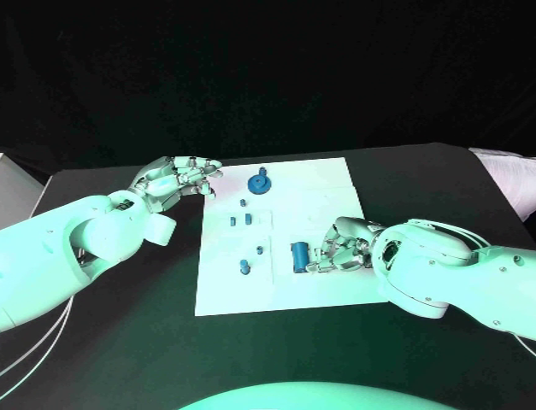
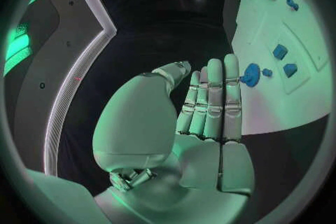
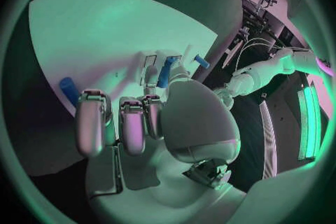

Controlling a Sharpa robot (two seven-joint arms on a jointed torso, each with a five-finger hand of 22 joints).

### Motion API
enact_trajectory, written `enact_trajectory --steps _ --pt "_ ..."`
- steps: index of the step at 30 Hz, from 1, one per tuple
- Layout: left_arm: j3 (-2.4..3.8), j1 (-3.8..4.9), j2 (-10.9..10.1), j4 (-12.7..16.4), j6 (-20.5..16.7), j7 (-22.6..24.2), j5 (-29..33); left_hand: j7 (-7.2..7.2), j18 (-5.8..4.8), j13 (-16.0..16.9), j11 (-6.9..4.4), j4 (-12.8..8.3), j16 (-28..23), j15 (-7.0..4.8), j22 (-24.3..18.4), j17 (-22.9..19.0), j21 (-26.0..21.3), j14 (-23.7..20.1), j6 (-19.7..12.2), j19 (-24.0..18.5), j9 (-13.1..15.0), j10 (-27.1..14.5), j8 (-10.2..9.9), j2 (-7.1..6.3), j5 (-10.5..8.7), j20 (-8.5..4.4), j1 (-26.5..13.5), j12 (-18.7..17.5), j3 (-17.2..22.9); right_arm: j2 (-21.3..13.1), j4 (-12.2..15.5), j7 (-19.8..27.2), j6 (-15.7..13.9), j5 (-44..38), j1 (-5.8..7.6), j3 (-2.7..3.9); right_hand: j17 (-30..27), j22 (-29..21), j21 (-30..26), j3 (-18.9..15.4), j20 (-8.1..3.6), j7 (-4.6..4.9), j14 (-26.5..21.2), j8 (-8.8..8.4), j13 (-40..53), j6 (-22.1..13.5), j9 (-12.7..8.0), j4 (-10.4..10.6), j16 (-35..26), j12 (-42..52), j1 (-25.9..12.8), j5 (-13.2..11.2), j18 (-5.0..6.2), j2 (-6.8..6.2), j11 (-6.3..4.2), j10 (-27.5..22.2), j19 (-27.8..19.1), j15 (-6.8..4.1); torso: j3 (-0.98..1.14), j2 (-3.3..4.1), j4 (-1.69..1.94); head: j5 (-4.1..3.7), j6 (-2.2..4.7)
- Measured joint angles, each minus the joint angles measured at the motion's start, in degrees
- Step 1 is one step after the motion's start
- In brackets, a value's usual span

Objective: Assemble the parts on the task board

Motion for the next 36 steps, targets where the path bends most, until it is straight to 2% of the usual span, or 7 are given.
enact_trajectory --steps 8,11,16,22,27,32,36 --pt "0.0 -0.01 0.0 0.0 0.0 0.0 0.0 0.0 0.01 0.0 0.0 0.0 0.0 0.0 0.0 0.0 0.0 0.0 0.0 0.0 0.0 0.0 0.0 0.0 0.0 0.0 0.0 0.0 0.0 -3.6 1.4 4.7 -2.1 3.2 0.44 0.32 0.0 0.0 -0.3 -0.7 0.46 2.14 0.0 -5.58 0.3 -3.0 -3.0 -0.1 0.0 0.2 4.4 1.2 0.0 0.5 1.45 0.0 0.0 1.05 -0.01 -0.02 -0.02 -0.29 0.23" --pt "0.0 -0.04 0.0 0.0 0.0 0.0 0.0 0.0 0.0 0.0 0.0 0.0 0.0 0.0 0.0 0.0 0.0 0.0 0.0 0.0 0.0 0.0 0.0 0.0 0.0 0.0 0.0 0.0 0.0 -5.3 1.4 7.2 -2.8 5.0 1.37 0.5 0.0 0.0 -0.3 0.2 0.66 2.45 0.1 -8.32 0.4 -3.3 -4.6 -0.2 0.0 0.7 7.0 -2.5 0.01 0.78 1.96 -0.1 0.0 1.39 -0.01 -0.05 -0.05 -0.64 0.46" --pt "0.0 -0.15 0.1 -0.1 0.0 0.0 0.0 0.0 0.0 0.0 0.0 0.0 0.0 0.0 0.0 0.0 0.0 0.0 0.0 0.0 0.0 0.0 0.0 0.0 0.0 0.0 0.0 0.0 0.0 -7.9 -0.1 10.0 -3.0 7.3 2.45 0.64 0.0 0.0 -0.3 1.4 1.05 2.65 0.2 -10.41 0.4 -1.8 -6.6 -0.3 0.0 0.9 8.4 -2.8 0.01 0.08 2.06 -0.2 0.0 1.47 -0.01 -0.16 -0.15 -1.1 0.85" --pt "0.0 -0.43 0.2 -0.1 0.0 0.0 0.0 0.0 0.0 0.0 0.0 0.0 0.0 0.0 0.0 0.0 0.0 0.0 0.0 0.0 0.0 0.0 0.0 0.0 0.0 0.0 0.0 0.0 0.0 -10.8 -1.6 10.4 -2.1 7.1 2.83 0.64 0.0 0.0 -0.3 1.4 1.04 1.94 0.1 -10.64 0.4 1.5 -7.6 -0.2 0.0 1.3 9.0 -2.8 0.0 0.64 2.15 -0.3 0.0 1.6 0.02 -0.29 -0.24 -1.91 1.27" --pt "0.0 -0.61 0.1 -0.1 0.0 0.0 0.0 0.0 0.0 0.0 0.0 0.0 0.0 0.0 0.0 0.0 0.0 0.0 0.0 0.0 0.0 0.0 0.0 0.0 0.0 0.0 0.0 0.0 0.0 -12.1 -2.3 8.6 -0.8 4.5 2.91 0.64 0.0 0.0 -0.3 1.1 1.04 0.9 -0.1 -9.9 0.4 3.6 -6.8 0.0 0.0 1.4 7.6 -1.4 0.01 0.88 1.73 -0.5 0.0 1.27 0.03 -0.27 -0.31 -2.89 1.63" --pt "0.0 -0.69 0.1 -0.1 0.0 0.0 0.0 0.0 0.0 0.0 0.0 0.0 0.0 0.0 -0.1 0.0 0.0 0.0 0.0 0.0 0.0 0.0 0.0 0.0 0.0 0.0 0.0 0.0 0.0 -12.9 -2.5 5.4 0.6 2.1 2.93 0.64 0.0 0.0 -0.3 3.0 0.65 0.52 0.0 -8.98 -0.6 4.0 -4.9 0.2 0.0 0.0 2.9 -0.6 0.01 -1.65 0.39 0.2 -0.1 0.34 0.05 -0.21 -0.28 -3.55 1.82" --pt "0.0 -0.77 0.1 -0.1 0.0 0.0 0.0 0.0 0.0 0.0 0.0 0.0 0.0 0.0 -0.1 0.0 0.0 0.0 0.0 0.0 0.0 0.0 0.0 0.0 0.0 0.0 0.0 0.0 0.0 -13.1 -2.3 2.6 2.4 0.6 2.94 0.64 0.0 0.0 -0.3 5.6 0.6 0.29 -0.1 -8.08 -0.2 4.2 -3.3 0.3 0.0 0.2 -0.2 -0.9 0.01 -3.98 0.19 0.4 0.0 0.26 0.03 -0.17 -0.24 -3.78 1.83"
